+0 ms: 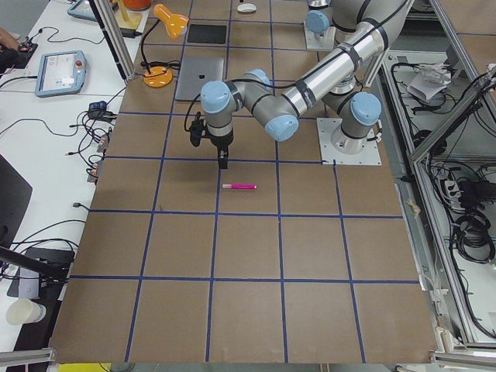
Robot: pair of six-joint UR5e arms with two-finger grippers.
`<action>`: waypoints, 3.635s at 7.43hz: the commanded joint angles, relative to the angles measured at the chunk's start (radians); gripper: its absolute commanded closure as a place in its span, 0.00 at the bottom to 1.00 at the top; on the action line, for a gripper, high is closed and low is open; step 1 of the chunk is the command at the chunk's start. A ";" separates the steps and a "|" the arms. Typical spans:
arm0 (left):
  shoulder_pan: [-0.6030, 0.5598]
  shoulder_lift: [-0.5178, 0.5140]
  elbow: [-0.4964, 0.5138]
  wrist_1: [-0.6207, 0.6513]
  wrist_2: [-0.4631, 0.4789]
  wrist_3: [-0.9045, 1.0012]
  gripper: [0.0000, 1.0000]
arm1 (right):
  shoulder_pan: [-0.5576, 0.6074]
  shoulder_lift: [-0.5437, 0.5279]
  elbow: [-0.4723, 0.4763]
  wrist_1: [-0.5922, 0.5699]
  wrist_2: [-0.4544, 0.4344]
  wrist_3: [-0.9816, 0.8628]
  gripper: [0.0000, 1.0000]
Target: Place pen and mouse around notebook
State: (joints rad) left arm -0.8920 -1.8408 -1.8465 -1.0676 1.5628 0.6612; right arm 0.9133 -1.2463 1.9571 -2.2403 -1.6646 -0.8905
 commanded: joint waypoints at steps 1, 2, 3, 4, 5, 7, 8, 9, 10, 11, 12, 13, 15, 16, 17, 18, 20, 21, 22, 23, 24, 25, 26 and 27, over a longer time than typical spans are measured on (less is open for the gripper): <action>0.019 -0.055 -0.097 0.100 -0.003 0.017 0.00 | -0.001 0.010 0.029 -0.006 -0.018 0.005 0.00; 0.019 -0.075 -0.100 0.115 -0.001 0.021 0.00 | -0.002 0.010 0.031 -0.007 -0.030 0.010 0.00; 0.019 -0.098 -0.096 0.115 0.000 0.020 0.00 | -0.002 0.011 0.037 -0.010 -0.032 0.010 0.00; 0.019 -0.115 -0.093 0.118 -0.001 0.021 0.14 | -0.002 0.019 0.039 -0.012 -0.033 0.019 0.00; 0.019 -0.123 -0.091 0.121 -0.001 0.021 0.27 | -0.002 0.033 0.037 -0.012 -0.053 0.050 0.00; 0.019 -0.124 -0.088 0.121 0.000 0.018 0.51 | -0.001 0.036 0.039 -0.010 -0.070 0.088 0.00; 0.019 -0.124 -0.088 0.121 0.000 0.018 0.49 | -0.001 0.037 0.039 -0.009 -0.063 0.088 0.08; 0.019 -0.124 -0.088 0.121 0.000 0.018 0.49 | -0.001 0.039 0.039 -0.009 -0.061 0.088 0.26; 0.019 -0.124 -0.088 0.121 0.002 0.017 0.47 | -0.001 0.042 0.039 -0.009 -0.060 0.090 0.32; 0.019 -0.127 -0.088 0.121 0.009 0.017 0.47 | -0.001 0.034 0.031 -0.004 -0.067 0.090 0.39; 0.019 -0.130 -0.088 0.123 0.008 0.017 0.55 | 0.001 0.028 0.031 -0.002 -0.066 0.100 0.47; 0.019 -0.127 -0.088 0.120 0.011 0.017 0.76 | 0.012 0.015 0.022 0.001 -0.067 0.123 0.48; 0.018 -0.124 -0.088 0.120 0.010 0.017 1.00 | 0.083 -0.042 -0.042 0.016 -0.061 0.157 0.49; 0.018 -0.118 -0.088 0.120 0.010 0.015 1.00 | 0.143 -0.042 -0.072 0.025 -0.060 0.197 0.49; 0.007 -0.104 -0.085 0.121 0.000 -0.004 1.00 | 0.206 -0.026 -0.095 0.036 -0.041 0.299 0.49; -0.030 -0.101 -0.064 0.118 -0.009 -0.116 1.00 | 0.311 -0.012 -0.130 0.051 -0.015 0.414 0.49; -0.186 -0.086 0.012 0.104 -0.004 -0.387 1.00 | 0.424 0.110 -0.255 0.071 0.023 0.621 0.49; -0.261 -0.084 0.016 0.104 -0.009 -0.537 1.00 | 0.424 0.181 -0.352 0.099 0.066 0.627 0.49; -0.328 -0.081 0.016 0.104 -0.029 -0.683 1.00 | 0.430 0.227 -0.450 0.184 0.098 0.651 0.49; -0.394 -0.071 0.015 0.103 -0.082 -0.830 1.00 | 0.435 0.263 -0.478 0.244 0.109 0.710 0.52; -0.472 -0.072 0.015 0.106 -0.090 -1.020 1.00 | 0.455 0.272 -0.474 0.246 0.112 0.726 0.52; -0.558 -0.075 0.015 0.112 -0.087 -1.189 1.00 | 0.469 0.271 -0.469 0.258 0.118 0.738 0.52; -0.630 -0.072 0.015 0.116 -0.078 -1.321 1.00 | 0.481 0.274 -0.457 0.275 0.109 0.739 0.51; -0.681 -0.084 0.016 0.121 -0.078 -1.371 1.00 | 0.481 0.272 -0.457 0.275 0.111 0.739 0.51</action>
State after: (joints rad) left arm -1.4938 -1.9165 -1.8312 -0.9525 1.4826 -0.5935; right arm 1.3875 -0.9751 1.4963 -1.9739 -1.5532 -0.1553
